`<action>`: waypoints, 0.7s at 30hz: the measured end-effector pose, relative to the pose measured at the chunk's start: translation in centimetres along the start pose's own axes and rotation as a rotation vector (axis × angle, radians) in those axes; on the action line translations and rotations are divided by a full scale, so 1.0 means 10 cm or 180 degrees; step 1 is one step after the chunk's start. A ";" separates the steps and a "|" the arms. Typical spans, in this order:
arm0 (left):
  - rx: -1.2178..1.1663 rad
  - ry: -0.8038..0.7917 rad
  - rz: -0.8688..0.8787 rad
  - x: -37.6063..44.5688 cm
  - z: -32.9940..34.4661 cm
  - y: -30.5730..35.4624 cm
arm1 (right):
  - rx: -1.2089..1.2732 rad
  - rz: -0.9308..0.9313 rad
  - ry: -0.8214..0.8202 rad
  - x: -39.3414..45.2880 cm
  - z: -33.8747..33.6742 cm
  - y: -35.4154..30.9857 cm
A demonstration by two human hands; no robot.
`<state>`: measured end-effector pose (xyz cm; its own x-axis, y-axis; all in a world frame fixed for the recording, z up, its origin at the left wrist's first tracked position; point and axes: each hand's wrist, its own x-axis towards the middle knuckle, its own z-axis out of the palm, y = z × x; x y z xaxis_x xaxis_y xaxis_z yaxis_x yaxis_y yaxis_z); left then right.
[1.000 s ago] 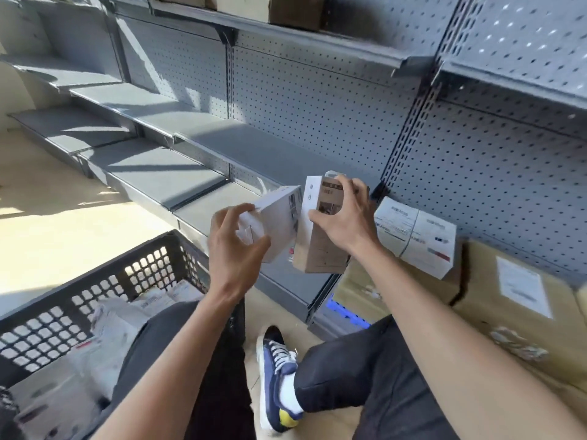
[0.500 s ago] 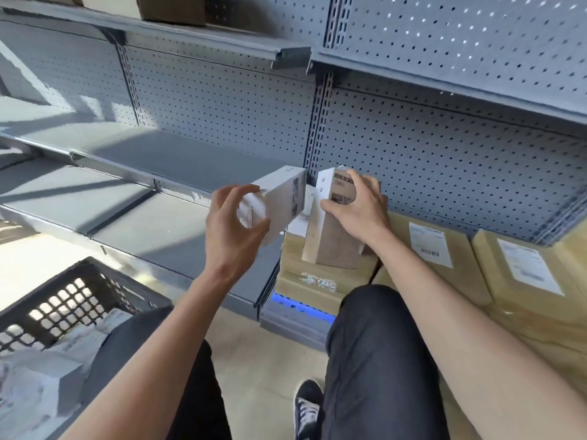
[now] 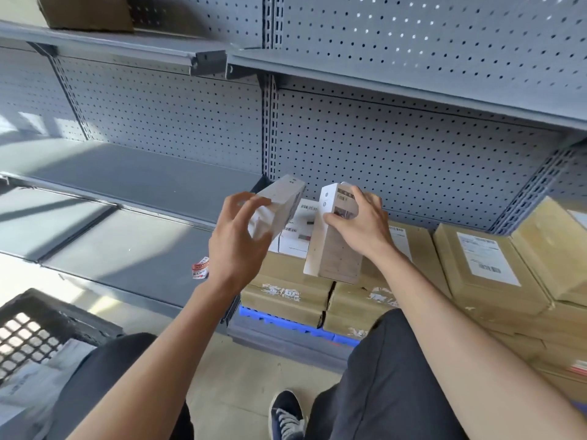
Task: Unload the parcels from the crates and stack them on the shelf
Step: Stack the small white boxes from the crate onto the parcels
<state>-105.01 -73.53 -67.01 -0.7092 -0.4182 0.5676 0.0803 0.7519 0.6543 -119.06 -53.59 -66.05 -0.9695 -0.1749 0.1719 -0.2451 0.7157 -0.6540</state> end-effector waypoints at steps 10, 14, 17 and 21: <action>0.0523 -0.0226 0.0425 0.05 0.40 0.14 | 0.0039 0.0019 -0.0009 0.10 -0.10 0.24; 0.0662 -0.0235 0.0702 0.07 0.55 0.10 | 0.0005 0.0055 -0.0042 0.19 -0.08 0.35; 0.0795 -0.0247 0.0983 0.09 0.69 0.07 | -0.0040 0.0100 -0.0025 0.24 -0.06 0.43; 0.1010 -0.0374 0.1390 0.06 0.91 -0.01 | -0.0126 0.0219 -0.0015 0.30 -0.06 0.53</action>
<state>-111.78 -69.22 -71.26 -0.7322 0.0131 0.6810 0.1824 0.9671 0.1775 -123.25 -49.89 -68.55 -0.9840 -0.1277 0.1240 -0.1776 0.7523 -0.6344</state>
